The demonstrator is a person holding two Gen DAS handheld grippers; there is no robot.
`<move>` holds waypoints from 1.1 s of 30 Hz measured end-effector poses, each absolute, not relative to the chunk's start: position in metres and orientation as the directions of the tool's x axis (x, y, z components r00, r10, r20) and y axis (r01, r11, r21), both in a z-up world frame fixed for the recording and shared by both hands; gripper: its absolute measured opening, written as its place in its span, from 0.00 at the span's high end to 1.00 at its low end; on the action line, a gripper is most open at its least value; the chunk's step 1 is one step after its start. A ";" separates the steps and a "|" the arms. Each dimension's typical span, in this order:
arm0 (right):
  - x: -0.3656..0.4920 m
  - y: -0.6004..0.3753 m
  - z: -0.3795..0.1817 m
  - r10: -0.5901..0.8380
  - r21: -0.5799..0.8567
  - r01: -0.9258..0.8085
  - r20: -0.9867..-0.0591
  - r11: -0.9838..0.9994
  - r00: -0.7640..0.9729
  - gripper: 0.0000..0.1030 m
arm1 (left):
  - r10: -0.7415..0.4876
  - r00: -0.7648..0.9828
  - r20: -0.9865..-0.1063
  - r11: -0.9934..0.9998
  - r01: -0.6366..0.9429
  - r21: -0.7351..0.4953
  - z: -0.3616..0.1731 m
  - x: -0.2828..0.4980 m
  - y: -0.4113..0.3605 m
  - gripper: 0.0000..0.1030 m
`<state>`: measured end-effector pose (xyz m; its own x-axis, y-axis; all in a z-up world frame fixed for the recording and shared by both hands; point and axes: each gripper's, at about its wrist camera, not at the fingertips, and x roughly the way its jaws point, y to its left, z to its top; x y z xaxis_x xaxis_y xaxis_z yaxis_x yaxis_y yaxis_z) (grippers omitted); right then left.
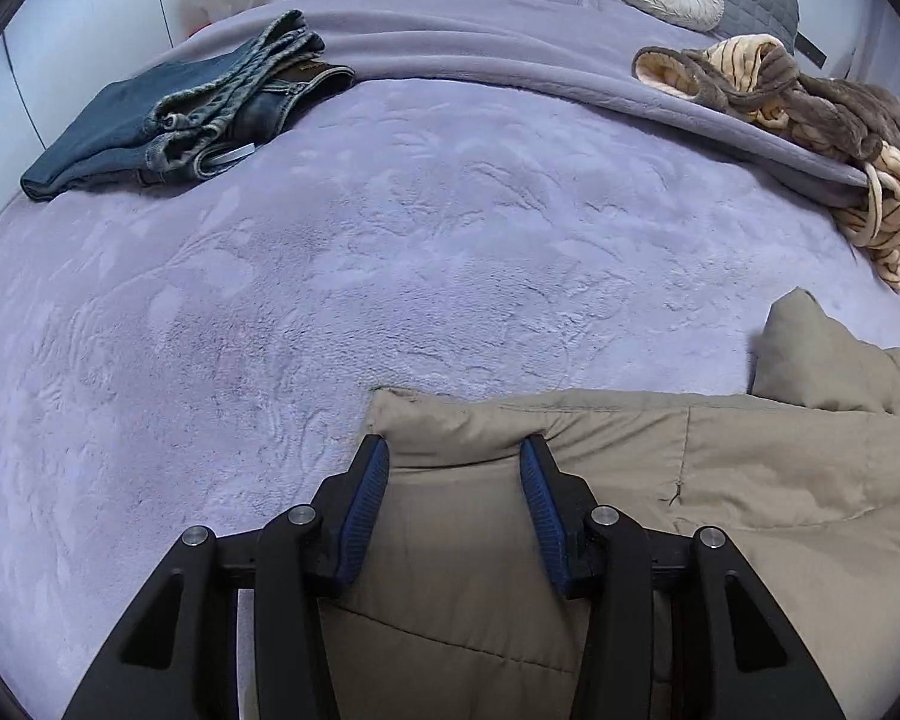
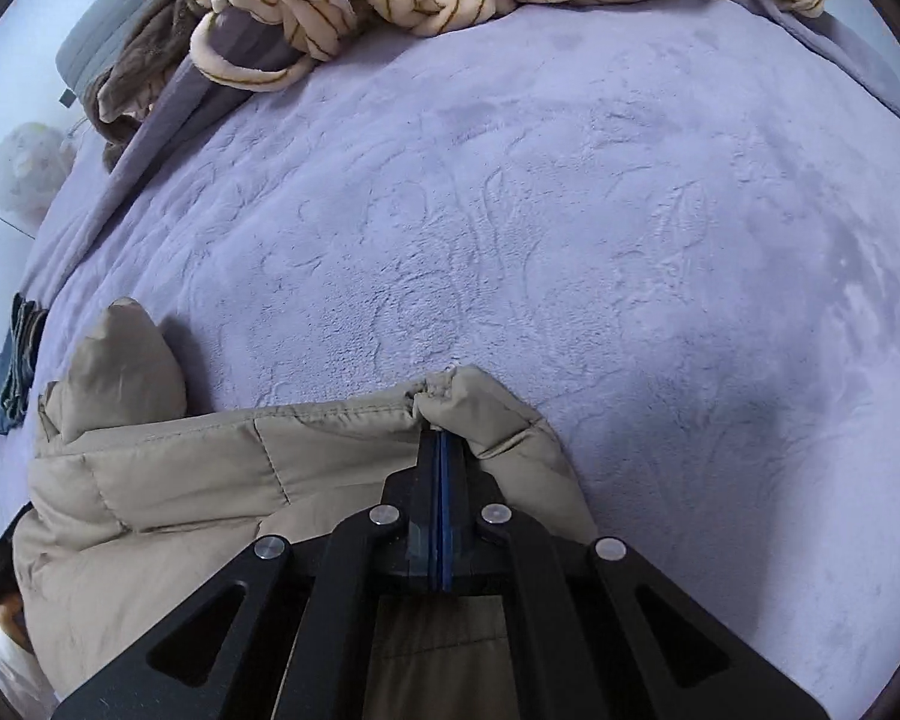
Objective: Fold large clothes
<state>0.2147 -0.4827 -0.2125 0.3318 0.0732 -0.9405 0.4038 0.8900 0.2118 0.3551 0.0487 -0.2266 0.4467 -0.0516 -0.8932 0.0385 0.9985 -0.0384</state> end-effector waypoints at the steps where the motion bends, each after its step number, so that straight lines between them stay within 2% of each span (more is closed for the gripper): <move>1: 0.219 -0.479 -0.214 0.051 0.185 0.392 -0.943 0.901 0.328 1.00 | -0.039 0.448 -0.893 0.999 0.038 -0.025 -0.229 0.357 0.045 0.53; 5: 0.226 -0.471 -0.207 0.000 0.122 0.375 -0.951 0.919 0.309 1.00 | -0.003 0.443 -0.897 0.999 0.033 0.013 -0.221 0.354 0.042 0.52; 8: 0.218 -0.467 -0.188 0.008 0.137 0.389 -0.949 0.911 0.316 0.91 | 0.000 0.428 -0.904 0.999 0.030 0.014 -0.203 0.344 0.045 0.52; 10: 0.206 -0.461 -0.171 0.028 0.168 0.383 -0.938 0.908 0.344 0.69 | -0.020 0.431 -0.902 0.999 0.034 -0.006 -0.188 0.330 0.049 0.51; 11: 0.198 -0.459 -0.162 0.039 0.186 0.381 -0.931 0.906 0.362 0.63 | -0.029 0.431 -0.902 0.999 0.036 -0.015 -0.181 0.323 0.051 0.47; 12: 0.191 -0.456 -0.157 0.049 0.201 0.380 -0.926 0.903 0.374 0.55 | -0.033 0.431 -0.902 0.999 0.037 -0.019 -0.175 0.315 0.052 0.31; 13: 0.182 -0.454 -0.148 0.063 0.223 0.379 -0.918 0.898 0.391 0.54 | -0.031 0.436 -0.900 0.999 0.034 -0.018 -0.168 0.306 0.054 0.24; 15: 0.170 -0.448 -0.138 0.095 0.262 0.377 -0.909 0.889 0.407 0.53 | -0.040 0.431 -0.901 0.999 0.044 -0.023 -0.159 0.288 0.055 0.24; 18: 0.143 -0.439 -0.124 0.136 0.309 0.376 -0.897 0.873 0.421 0.43 | -0.063 0.395 -0.916 0.998 0.047 -0.049 -0.151 0.264 0.059 0.24; 20: 0.126 -0.434 -0.118 0.161 0.338 0.381 -0.890 0.860 0.427 0.41 | -0.065 0.386 -0.920 0.998 0.044 -0.052 -0.147 0.249 0.061 0.24; 22: 0.110 -0.427 -0.113 0.183 0.360 0.388 -0.887 0.848 0.424 0.38 | -0.070 0.378 -0.923 0.998 0.029 -0.064 -0.142 0.233 0.065 0.00; 33: 0.025 -0.410 -0.106 0.277 0.455 0.443 -0.869 0.772 0.409 0.22 | -0.100 0.339 -0.935 0.994 -0.012 -0.111 -0.130 0.174 0.074 0.00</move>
